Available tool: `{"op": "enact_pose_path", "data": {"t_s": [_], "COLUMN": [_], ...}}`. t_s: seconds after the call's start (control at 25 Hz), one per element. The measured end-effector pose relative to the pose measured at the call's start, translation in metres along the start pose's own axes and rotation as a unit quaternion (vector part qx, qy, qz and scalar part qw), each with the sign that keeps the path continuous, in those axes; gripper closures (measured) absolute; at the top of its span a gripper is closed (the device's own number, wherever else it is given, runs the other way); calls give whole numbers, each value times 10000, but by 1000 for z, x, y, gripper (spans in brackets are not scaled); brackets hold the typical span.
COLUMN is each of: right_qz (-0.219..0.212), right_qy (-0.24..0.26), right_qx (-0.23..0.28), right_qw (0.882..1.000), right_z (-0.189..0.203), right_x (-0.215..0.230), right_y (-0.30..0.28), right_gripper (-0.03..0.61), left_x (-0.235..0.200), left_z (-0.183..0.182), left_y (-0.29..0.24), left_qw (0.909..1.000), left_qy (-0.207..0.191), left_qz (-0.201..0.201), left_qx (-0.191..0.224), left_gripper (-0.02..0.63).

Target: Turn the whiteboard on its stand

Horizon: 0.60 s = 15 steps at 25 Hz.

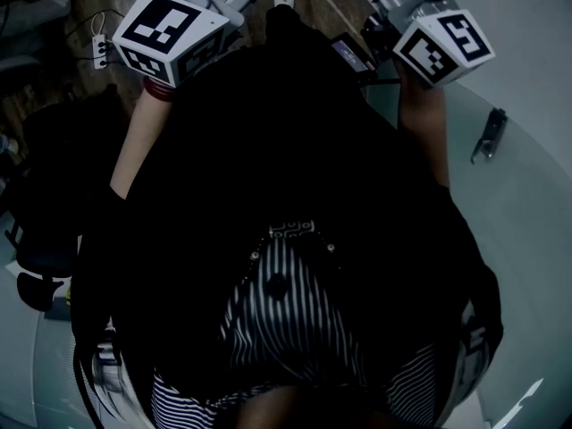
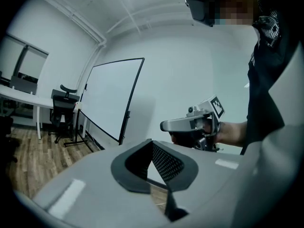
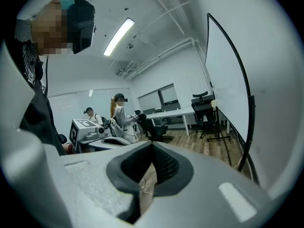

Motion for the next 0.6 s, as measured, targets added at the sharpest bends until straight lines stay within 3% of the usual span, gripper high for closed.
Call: {"op": "enact_pose_path", "data": {"t_s": [0.6], "right_qz": [-85], "right_qy": [41], "right_qx": [174], "right_qw": [9998], "right_z": [-10], "right_x": [-11], "right_y": [-1], "right_gripper": [578], "left_x": [2], "left_z": [-9], "left_y": [0], "left_qw": [9998], "left_qy": [-187], "left_qz": [86], "left_qx": [79], "left_gripper": [617]}}
Point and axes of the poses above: the fingertips, and each gripper's own axes: y backward along the fingers, x to its right, z out of its underside, the point moved 9 cm from there along y, backward along the fingers, and after that the axes turned 15 degrees about z, right-handed, at the moved point
